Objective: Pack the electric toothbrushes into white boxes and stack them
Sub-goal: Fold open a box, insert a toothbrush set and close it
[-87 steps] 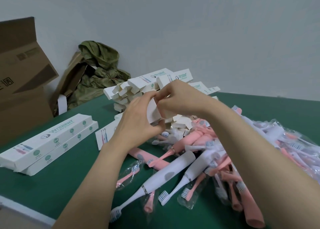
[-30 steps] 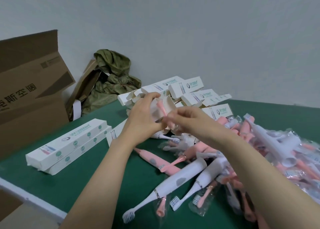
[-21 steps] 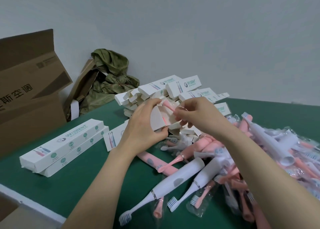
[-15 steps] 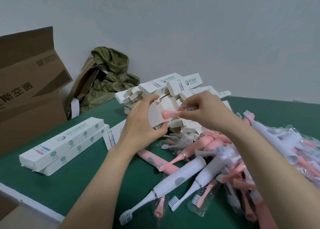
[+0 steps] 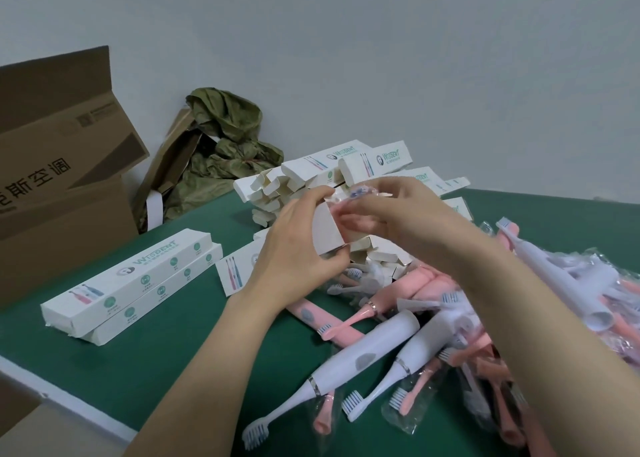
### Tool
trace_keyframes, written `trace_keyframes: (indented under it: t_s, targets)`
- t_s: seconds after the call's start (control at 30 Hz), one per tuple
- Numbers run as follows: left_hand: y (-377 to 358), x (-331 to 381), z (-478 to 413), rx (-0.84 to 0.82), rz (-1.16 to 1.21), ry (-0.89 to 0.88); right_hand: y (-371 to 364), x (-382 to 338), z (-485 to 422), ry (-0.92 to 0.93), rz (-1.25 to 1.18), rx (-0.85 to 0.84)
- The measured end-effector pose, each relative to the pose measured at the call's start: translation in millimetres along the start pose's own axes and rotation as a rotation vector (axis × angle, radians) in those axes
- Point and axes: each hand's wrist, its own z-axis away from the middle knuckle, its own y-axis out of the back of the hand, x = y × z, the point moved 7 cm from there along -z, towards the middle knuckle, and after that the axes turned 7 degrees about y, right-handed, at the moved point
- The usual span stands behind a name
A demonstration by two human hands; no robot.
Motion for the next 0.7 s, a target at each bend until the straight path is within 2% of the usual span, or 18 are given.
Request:
trace_keyframes:
  t_s: [0.03, 0.07, 0.17, 0.27, 0.33, 0.4, 0.5, 0.6, 0.7]
  targets:
    - [0.2, 0.2, -0.2, 0.005, -0.004, 0.0, 0.5, 0.7, 0.3, -0.01, -0.096, 0.003]
    - [0.0, 0.6, -0.1, 0.007, -0.008, 0.0, 2.1, 1.0, -0.4, 0.003, -0.067, 0.036]
    - [0.2, 0.6, 0.0, 0.031, -0.004, 0.002, 6.0, -5.3, -0.6, 0.164, 0.274, 0.192]
    - [2.1, 0.5, 0.6, 0.055, 0.013, 0.003, -0.2, -13.4, 3.2, 0.341, 0.558, 0.266]
    - [1.7, 1.1, 1.8, 0.04, 0.023, 0.0, -10.2, -16.0, 6.3, 0.423, 0.741, 0.274]
    - [0.3, 2.0, 3.0, 0.017, 0.012, -0.008, -21.1, -13.9, 6.1, 0.453, 0.878, 0.204]
    - [3.3, 1.4, 1.1, 0.048, 0.029, 0.003, -19.5, -13.4, 3.0, 0.415, 0.795, 0.128]
    - [6.4, 1.2, 0.7, 0.089, 0.043, 0.003, -6.4, -16.8, 4.9, 0.387, 0.633, 0.235]
    - [6.1, -3.0, 1.1, 0.094, 0.057, 0.023, -10.3, -25.4, 9.5, 0.481, 0.687, 0.261]
